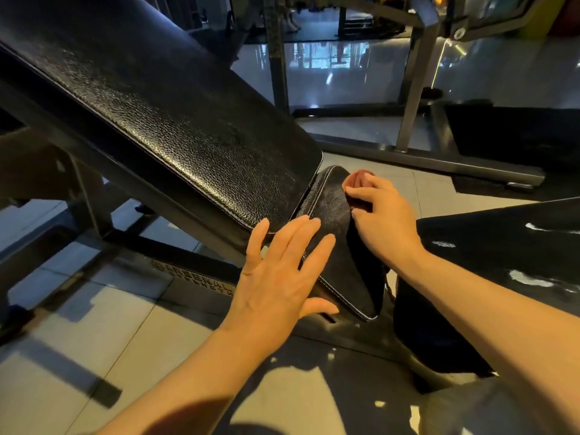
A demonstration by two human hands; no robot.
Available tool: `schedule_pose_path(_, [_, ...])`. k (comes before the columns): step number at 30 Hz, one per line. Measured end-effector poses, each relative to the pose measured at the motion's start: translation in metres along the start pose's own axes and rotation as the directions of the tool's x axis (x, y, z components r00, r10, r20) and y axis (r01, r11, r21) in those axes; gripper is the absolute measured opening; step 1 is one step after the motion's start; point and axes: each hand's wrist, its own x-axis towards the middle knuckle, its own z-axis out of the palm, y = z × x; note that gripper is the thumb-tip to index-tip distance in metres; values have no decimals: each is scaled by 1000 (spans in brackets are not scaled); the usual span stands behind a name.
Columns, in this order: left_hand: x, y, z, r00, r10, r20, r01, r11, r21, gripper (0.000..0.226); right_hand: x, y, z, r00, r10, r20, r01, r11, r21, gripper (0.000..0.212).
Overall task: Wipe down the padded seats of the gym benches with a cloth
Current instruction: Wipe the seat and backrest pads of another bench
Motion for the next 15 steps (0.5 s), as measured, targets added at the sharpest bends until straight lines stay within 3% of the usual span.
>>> schedule_pose_path(4, [1,-1,3,1000,-1,-12,1,1000,17,91,1,-6,5,985,-171,-11,171,985,28,43])
schedule_pose_path(10, [0,-1,3,1000,9,8,-9,1000,8,88,17,8,5,998,56,-41,-55,998,19,43])
schedule_pose_path(15, [1,-4,3,999,8,31,-9,999,36,90,-6,-16,14,983,-163,-83,163,987,-4,44])
